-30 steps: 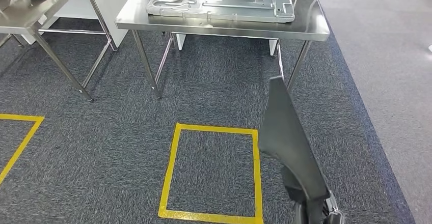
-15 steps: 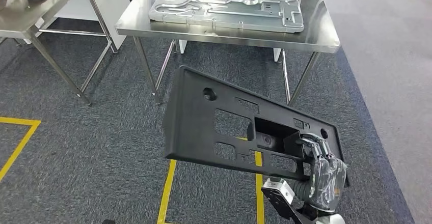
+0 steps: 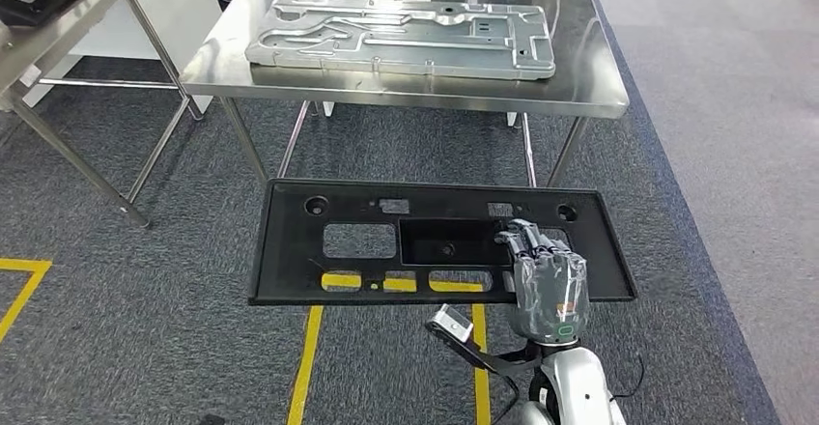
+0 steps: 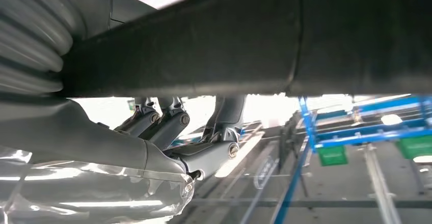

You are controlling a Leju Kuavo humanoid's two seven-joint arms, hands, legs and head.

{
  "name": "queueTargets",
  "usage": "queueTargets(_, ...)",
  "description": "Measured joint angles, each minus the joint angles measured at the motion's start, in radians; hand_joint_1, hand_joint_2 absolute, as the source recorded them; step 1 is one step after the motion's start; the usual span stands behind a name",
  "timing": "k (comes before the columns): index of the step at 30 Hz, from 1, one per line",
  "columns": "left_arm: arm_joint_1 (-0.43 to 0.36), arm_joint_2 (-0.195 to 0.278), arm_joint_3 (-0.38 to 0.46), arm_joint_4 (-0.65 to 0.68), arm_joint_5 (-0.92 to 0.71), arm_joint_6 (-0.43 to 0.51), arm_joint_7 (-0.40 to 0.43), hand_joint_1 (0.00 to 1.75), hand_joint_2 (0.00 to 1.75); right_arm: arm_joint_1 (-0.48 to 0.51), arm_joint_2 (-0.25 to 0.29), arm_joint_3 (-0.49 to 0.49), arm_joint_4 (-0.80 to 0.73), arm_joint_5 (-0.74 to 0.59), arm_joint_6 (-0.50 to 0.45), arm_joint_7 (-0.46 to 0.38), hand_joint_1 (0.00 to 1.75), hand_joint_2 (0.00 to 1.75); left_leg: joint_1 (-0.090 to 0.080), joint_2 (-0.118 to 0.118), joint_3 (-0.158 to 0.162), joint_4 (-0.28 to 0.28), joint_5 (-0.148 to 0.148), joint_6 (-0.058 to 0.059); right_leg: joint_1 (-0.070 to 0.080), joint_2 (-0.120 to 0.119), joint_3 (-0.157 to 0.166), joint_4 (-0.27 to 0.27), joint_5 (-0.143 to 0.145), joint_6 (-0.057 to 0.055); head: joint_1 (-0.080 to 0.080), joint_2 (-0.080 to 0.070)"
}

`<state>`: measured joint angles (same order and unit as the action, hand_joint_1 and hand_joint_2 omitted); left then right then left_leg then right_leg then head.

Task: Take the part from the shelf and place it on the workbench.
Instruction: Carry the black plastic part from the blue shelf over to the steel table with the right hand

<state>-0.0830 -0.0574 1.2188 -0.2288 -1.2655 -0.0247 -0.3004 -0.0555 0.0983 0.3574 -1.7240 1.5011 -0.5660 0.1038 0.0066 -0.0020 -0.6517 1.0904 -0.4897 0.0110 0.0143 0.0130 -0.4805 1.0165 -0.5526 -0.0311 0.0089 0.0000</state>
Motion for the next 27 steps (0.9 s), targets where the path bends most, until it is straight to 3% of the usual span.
queueTargets(1,0.001,0.002,0.0,0.0,0.0,0.0,0.001,0.0,0.0,-0.005,-0.003,0.008,0.007,0.0,0.001,0.002,1.75,1.75,-0.005,0.0,0.007,-0.019,0.036,0.006,0.0,0.002,0.011,-0.001,-0.013,0.005,0.001,0.0)
queueTargets(3,-0.002,0.004,-0.001,0.001,0.0,-0.001,0.002,0.0,0.0,-0.012,-0.008,0.019,0.016,0.002,0.001,0.006,1.75,1.75,-0.007,-0.001,0.029,-0.029,0.032,0.015,-0.001,0.004,0.024,0.015,-0.015,0.018,0.0,0.0)
queueTargets(5,-0.006,0.005,-0.002,0.001,0.0,-0.001,0.002,0.0,0.0,-0.02,-0.014,0.026,0.02,0.004,0.001,0.012,1.75,1.75,-0.003,-0.004,0.058,-0.045,0.025,0.027,-0.004,0.0,0.006,0.075,0.003,0.029,0.002,0.0)
queueTargets(7,-0.009,0.006,-0.004,0.001,0.0,-0.001,0.003,0.0,0.0,-0.027,-0.022,0.032,0.025,0.006,0.001,0.022,1.75,1.75,0.001,-0.004,0.086,-0.057,0.013,0.035,-0.009,-0.003,-0.062,0.178,-0.008,0.042,0.004,0.0)
queueTargets(9,-0.008,0.006,-0.004,0.001,-0.001,-0.001,0.004,0.0,0.0,-0.025,-0.034,0.034,0.034,0.008,0.001,0.03,1.75,1.75,0.004,-0.005,0.111,-0.061,-0.008,0.034,-0.017,-0.005,-0.152,0.267,-0.061,0.053,0.005,0.0)
queueTargets(11,-0.004,0.005,-0.005,0.001,-0.001,-0.001,0.004,0.0,0.0,-0.021,-0.047,0.034,0.043,0.003,0.002,0.034,1.75,1.75,0.008,-0.007,0.139,-0.061,-0.033,0.03,-0.025,-0.007,-0.208,0.271,-0.091,0.06,0.005,0.0)
queueTargets(12,-0.002,0.005,-0.005,0.001,-0.002,-0.001,0.004,0.0,0.0,-0.021,-0.052,0.034,0.047,-0.006,0.004,0.034,1.75,1.75,0.01,-0.008,0.155,-0.062,-0.046,0.027,-0.027,-0.008,-0.216,0.236,-0.076,0.062,0.006,0.0)
queueTargets(13,-0.002,0.004,-0.006,0.001,-0.002,-0.001,0.003,0.0,0.0,-0.021,-0.056,0.034,0.051,-0.019,0.007,0.033,1.75,1.75,0.012,-0.008,0.172,-0.062,-0.06,0.023,-0.029,-0.01,-0.213,0.179,-0.032,0.064,0.006,0.0)
queueTargets(14,-0.002,0.003,-0.007,0.001,-0.003,-0.002,0.0,0.0,0.0,-0.021,-0.059,0.034,0.055,-0.035,0.011,0.031,1.75,1.75,0.013,-0.008,0.189,-0.063,-0.075,0.019,-0.028,-0.013,-0.206,0.122,0.032,0.063,0.006,0.0)
queueTargets(16,-0.003,0.002,-0.013,0.002,-0.008,-0.005,-0.014,0.0,0.0,-0.021,-0.063,0.035,0.062,-0.057,0.019,0.028,1.75,1.75,0.014,-0.008,0.218,-0.074,-0.1,0.006,-0.023,-0.018,-0.188,0.05,0.114,0.053,0.008,0.0)
queueTargets(17,-0.004,0.001,-0.016,0.002,-0.011,-0.006,-0.022,0.0,0.0,-0.021,-0.063,0.035,0.066,-0.062,0.022,0.027,1.75,1.75,0.012,-0.007,0.232,-0.077,-0.102,-0.002,-0.021,-0.018,-0.18,0.039,0.124,0.044,0.009,0.0)
queueTargets(19,-0.006,0.0,-0.022,0.002,-0.017,-0.006,-0.03,0.0,0.0,-0.022,-0.064,0.035,0.072,-0.065,0.025,0.025,1.75,1.75,0.011,-0.006,0.239,-0.058,-0.084,-0.016,-0.022,-0.012,-0.153,0.024,0.111,0.026,0.008,0.0)
queueTargets(20,-0.007,0.0,-0.024,0.002,-0.019,-0.006,-0.032,0.0,0.0,-0.023,-0.063,0.035,0.074,-0.065,0.026,0.025,1.75,1.75,0.011,-0.005,0.228,-0.022,-0.067,-0.02,-0.024,-0.011,-0.137,0.015,0.106,0.019,0.006,0.0)
queueTargets(22,-0.009,-0.001,-0.025,0.002,-0.021,-0.006,-0.033,0.0,0.0,-0.027,-0.063,0.035,0.081,-0.063,0.03,0.024,1.75,1.75,0.013,-0.003,0.155,0.09,-0.055,-0.024,-0.024,-0.01,-0.103,0.004,0.089,0.006,0.001,0.0)
queueTargets(23,-0.008,-0.002,-0.025,0.002,-0.021,-0.006,-0.033,0.0,0.0,-0.031,-0.063,0.035,0.085,-0.061,0.033,0.023,1.75,1.75,0.013,-0.003,0.108,0.145,-0.073,-0.025,-0.023,-0.01,-0.087,0.001,0.078,0.001,-0.001,0.0)
queueTargets(25,-0.004,-0.002,-0.027,0.002,-0.022,-0.007,-0.032,0.0,0.0,-0.037,-0.063,0.036,0.096,-0.056,0.041,0.023,1.75,1.75,0.013,-0.004,0.021,0.206,-0.149,-0.028,-0.021,-0.007,-0.055,-0.004,0.052,-0.002,-0.004,0.0)
queueTargets(26,-0.001,-0.003,-0.028,0.002,-0.022,-0.007,-0.031,0.0,0.0,-0.04,-0.063,0.036,0.102,-0.054,0.044,0.023,1.75,1.75,0.013,-0.003,-0.008,0.204,-0.186,-0.027,-0.02,-0.005,-0.038,-0.005,0.039,-0.002,-0.004,0.0)
queueTargets(27,0.001,-0.003,-0.028,0.002,-0.023,-0.007,-0.03,0.0,0.0,-0.043,-0.063,0.036,0.109,-0.053,0.048,0.024,1.75,1.75,0.013,-0.003,-0.027,0.177,-0.198,-0.025,-0.019,-0.003,-0.02,-0.005,0.023,-0.001,-0.004,0.0)
